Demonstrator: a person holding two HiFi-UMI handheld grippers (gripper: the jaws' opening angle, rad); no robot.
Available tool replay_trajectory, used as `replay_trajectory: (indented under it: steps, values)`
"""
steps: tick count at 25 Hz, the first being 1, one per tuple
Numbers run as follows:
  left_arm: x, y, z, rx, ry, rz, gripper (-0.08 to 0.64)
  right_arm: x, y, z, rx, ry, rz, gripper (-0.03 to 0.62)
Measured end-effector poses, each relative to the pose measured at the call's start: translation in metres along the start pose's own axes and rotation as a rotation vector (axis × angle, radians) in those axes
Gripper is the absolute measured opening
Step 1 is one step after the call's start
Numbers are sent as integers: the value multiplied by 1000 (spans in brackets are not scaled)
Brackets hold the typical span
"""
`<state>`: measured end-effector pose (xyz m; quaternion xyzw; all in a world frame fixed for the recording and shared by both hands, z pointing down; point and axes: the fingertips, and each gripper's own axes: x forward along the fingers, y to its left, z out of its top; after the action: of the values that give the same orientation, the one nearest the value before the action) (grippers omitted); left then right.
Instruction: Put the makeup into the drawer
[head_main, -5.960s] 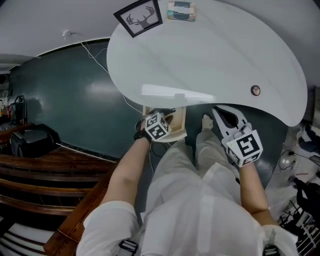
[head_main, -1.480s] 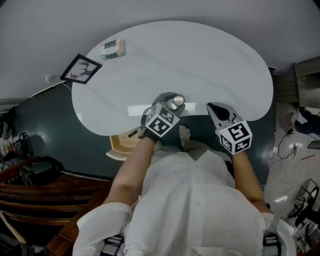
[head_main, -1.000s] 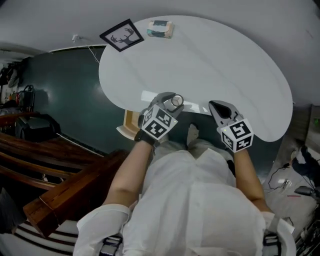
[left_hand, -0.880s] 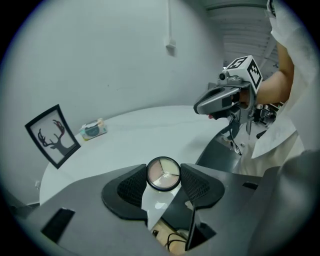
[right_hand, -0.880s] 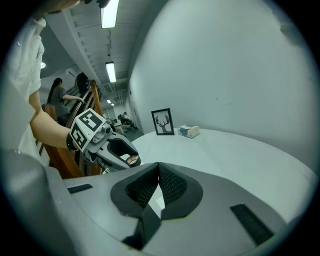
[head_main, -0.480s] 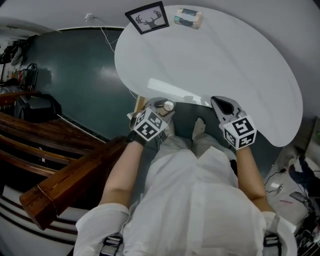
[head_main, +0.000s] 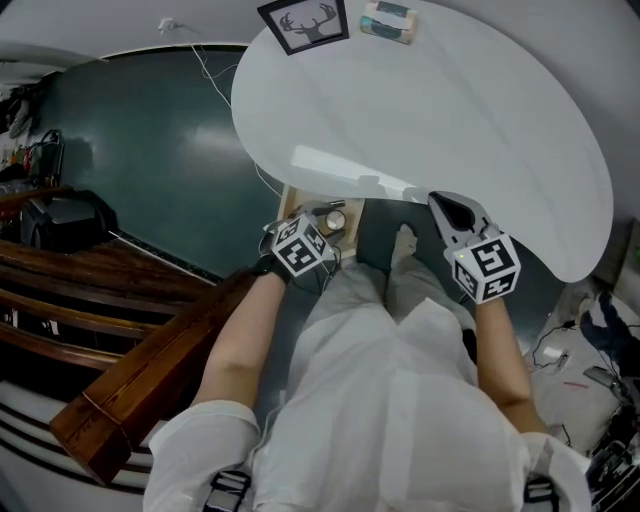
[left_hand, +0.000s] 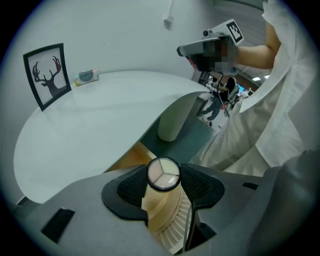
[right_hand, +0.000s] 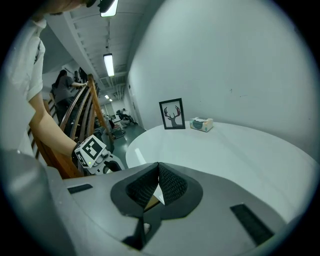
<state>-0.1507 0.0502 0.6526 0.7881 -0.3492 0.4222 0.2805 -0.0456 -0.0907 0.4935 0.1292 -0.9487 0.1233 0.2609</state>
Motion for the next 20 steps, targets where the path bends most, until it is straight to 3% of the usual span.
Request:
replay_trajectory:
  steps: [9, 20]
  values:
    - [47, 7, -47, 66, 56, -116, 224, 24, 24, -14, 22, 36, -29, 9]
    - [102, 13, -77, 187, 120, -268, 224, 36, 36, -21, 33, 32, -54, 9]
